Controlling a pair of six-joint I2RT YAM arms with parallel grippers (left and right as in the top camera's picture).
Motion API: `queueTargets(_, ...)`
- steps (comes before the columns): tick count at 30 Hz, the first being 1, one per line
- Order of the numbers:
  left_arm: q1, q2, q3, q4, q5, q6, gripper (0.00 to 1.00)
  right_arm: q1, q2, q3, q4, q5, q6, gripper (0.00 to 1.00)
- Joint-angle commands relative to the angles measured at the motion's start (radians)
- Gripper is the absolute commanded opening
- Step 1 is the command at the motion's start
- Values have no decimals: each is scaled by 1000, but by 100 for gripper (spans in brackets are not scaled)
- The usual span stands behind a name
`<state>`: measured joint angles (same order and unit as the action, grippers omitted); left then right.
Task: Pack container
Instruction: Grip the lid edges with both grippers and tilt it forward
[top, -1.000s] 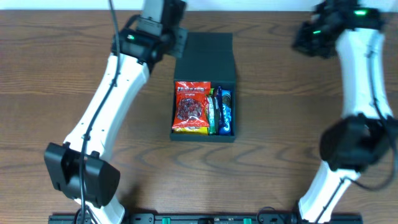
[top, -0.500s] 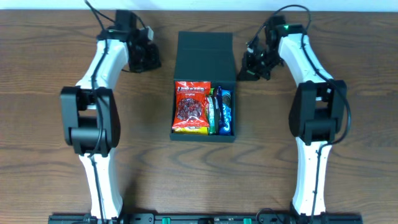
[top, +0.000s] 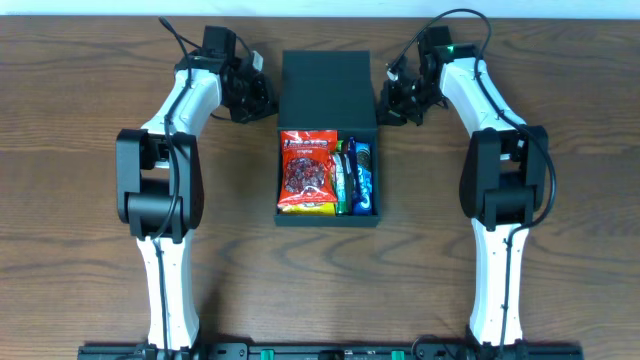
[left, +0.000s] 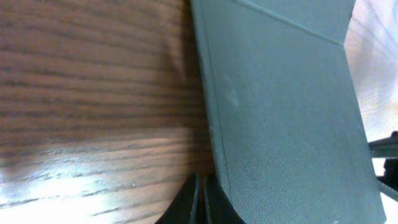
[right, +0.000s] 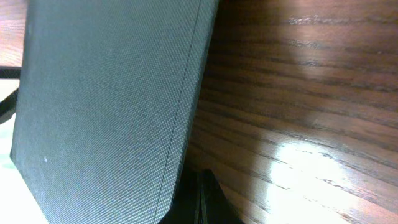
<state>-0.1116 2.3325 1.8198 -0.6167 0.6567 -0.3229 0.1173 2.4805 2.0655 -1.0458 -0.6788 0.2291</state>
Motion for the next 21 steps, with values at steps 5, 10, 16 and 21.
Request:
queueTargets(5,-8,18,0,28,104,-44,6,6,19,2,10,-139,-99,1)
queueTargets(10,22,16,16,55,176,-35,6,-19,-15,3,26,-164,-150,2)
queueTargets(16,52,-14,92,53,229,11,6,-41,-127,3,75,-164,-196,1)
queueTargets(21,53,-105,127,53,227,83,6,-41,-239,3,107,-164,-229,1)
